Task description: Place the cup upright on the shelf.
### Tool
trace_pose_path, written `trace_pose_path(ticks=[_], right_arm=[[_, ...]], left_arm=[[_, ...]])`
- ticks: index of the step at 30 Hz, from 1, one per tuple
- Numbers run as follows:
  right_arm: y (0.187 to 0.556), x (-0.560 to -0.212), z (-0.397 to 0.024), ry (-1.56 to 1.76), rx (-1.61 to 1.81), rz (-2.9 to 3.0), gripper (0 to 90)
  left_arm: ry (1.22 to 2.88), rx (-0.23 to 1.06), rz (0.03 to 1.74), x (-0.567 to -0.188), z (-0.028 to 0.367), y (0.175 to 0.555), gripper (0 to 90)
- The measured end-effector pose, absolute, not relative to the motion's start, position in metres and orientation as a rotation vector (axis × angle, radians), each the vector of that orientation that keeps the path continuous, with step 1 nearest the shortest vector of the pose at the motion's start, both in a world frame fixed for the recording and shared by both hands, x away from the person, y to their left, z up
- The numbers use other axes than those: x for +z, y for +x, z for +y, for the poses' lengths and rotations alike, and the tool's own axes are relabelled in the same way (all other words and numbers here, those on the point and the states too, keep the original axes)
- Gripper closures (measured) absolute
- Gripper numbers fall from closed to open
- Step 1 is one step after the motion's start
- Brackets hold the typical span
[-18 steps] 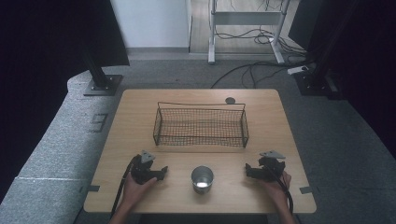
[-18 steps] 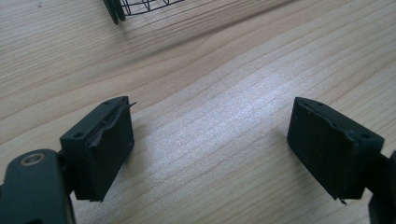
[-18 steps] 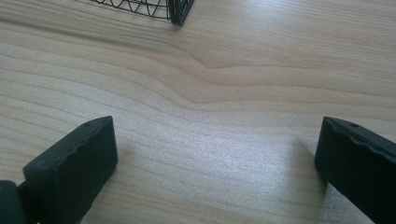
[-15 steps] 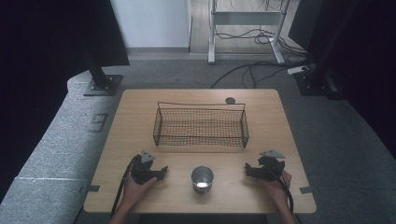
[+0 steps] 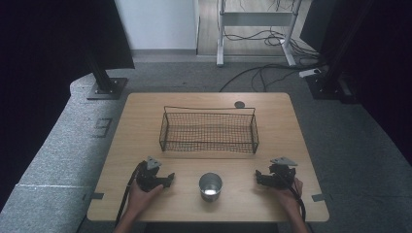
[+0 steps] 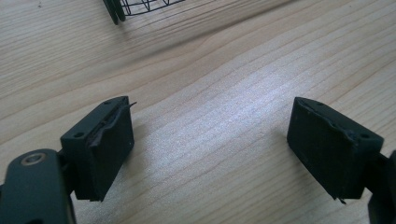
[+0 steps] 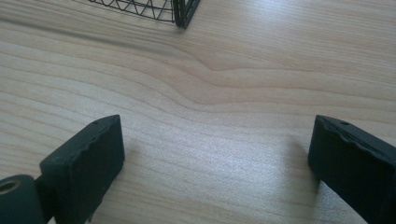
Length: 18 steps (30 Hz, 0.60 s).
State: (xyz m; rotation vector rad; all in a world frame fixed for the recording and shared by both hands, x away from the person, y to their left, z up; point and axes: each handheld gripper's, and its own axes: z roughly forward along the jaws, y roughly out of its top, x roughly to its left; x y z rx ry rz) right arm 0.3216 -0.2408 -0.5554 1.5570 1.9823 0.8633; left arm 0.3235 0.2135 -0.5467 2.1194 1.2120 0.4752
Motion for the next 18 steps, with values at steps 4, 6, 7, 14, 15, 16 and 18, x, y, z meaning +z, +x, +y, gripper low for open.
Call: trace_pose_path(ticks=[4, 6, 7, 14, 15, 16, 18], right_arm=[[0.319, -0.554, -0.239, 1.548, 0.88, 1.983, 9.8], [0.316, -0.551, -0.239, 1.533, 0.9, 1.977, 11.6], [0.313, -0.548, -0.239, 1.518, 0.926, 1.971, 12.1], [0.306, -0.542, -0.242, 1.493, 1.002, 1.974, 13.0], [0.305, -0.541, -0.243, 1.495, 1.032, 1.975, 13.0], [0.302, -0.537, -0.245, 1.496, 1.082, 1.973, 13.3], [0.298, -0.534, -0.245, 1.48, 1.11, 1.967, 13.5]], left_arm=[[2.119, 0.475, 1.212, -0.547, 0.213, 0.324, 14.7], [2.119, 0.475, 1.212, -0.547, 0.213, 0.323, 14.7], [2.12, 0.475, 1.212, -0.547, 0.213, 0.323, 14.7], [2.119, 0.475, 1.212, -0.547, 0.213, 0.324, 14.7], [2.119, 0.475, 1.212, -0.547, 0.213, 0.324, 14.7], [2.12, 0.475, 1.212, -0.547, 0.213, 0.324, 14.7], [2.119, 0.475, 1.212, -0.547, 0.213, 0.323, 14.7]])
